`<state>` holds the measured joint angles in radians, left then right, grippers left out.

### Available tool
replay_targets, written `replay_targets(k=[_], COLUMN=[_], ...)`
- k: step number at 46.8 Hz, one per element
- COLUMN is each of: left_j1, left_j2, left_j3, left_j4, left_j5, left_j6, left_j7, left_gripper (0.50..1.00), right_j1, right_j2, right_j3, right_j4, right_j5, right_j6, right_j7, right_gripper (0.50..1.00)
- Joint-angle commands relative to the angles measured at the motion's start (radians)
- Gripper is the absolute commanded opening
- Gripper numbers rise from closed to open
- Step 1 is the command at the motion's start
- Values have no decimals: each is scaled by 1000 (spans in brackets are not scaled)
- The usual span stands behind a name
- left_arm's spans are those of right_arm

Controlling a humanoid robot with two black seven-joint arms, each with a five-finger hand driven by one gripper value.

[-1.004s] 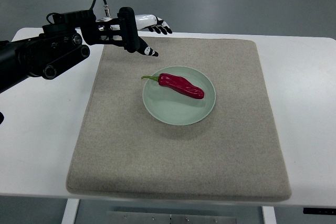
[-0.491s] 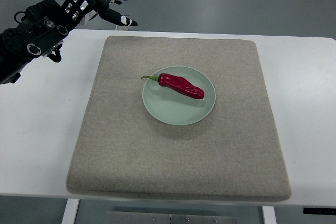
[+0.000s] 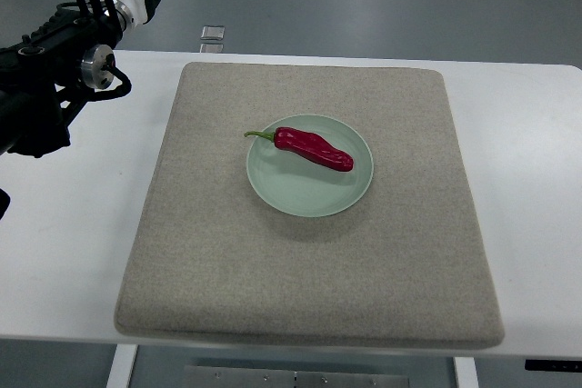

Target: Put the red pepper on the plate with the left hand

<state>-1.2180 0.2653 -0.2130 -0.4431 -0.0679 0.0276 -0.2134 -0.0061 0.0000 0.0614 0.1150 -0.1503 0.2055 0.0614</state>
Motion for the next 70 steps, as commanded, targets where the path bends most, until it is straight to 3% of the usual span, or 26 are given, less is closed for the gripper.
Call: replay_targets(k=[1,7,18,32,70], left_j1=[0,3,12,75,129], left_j2=[-11,-20,-51,-87,-104], left_j3=[-34,-51,-52,-77,-98], left_j4=[3,20,115,144,162], left_j5=[-81,-162,-268,-340,-320], left_j6=[0,-31,-265,-411,-413], left_j7=[14,17,17,17,5], left_gripper=[924,926,926,928,936], right_j1=[0,0,0,0,0], right_j2=[0,0,0,0,0], right_j3=[0,0,0,0,0], right_j4=[0,0,0,0,0], right_j5=[0,0,0,0,0], right_j6=[0,0,0,0,0], right_j7=[0,0,0,0,0], right_gripper=[932,932,932,932,932])
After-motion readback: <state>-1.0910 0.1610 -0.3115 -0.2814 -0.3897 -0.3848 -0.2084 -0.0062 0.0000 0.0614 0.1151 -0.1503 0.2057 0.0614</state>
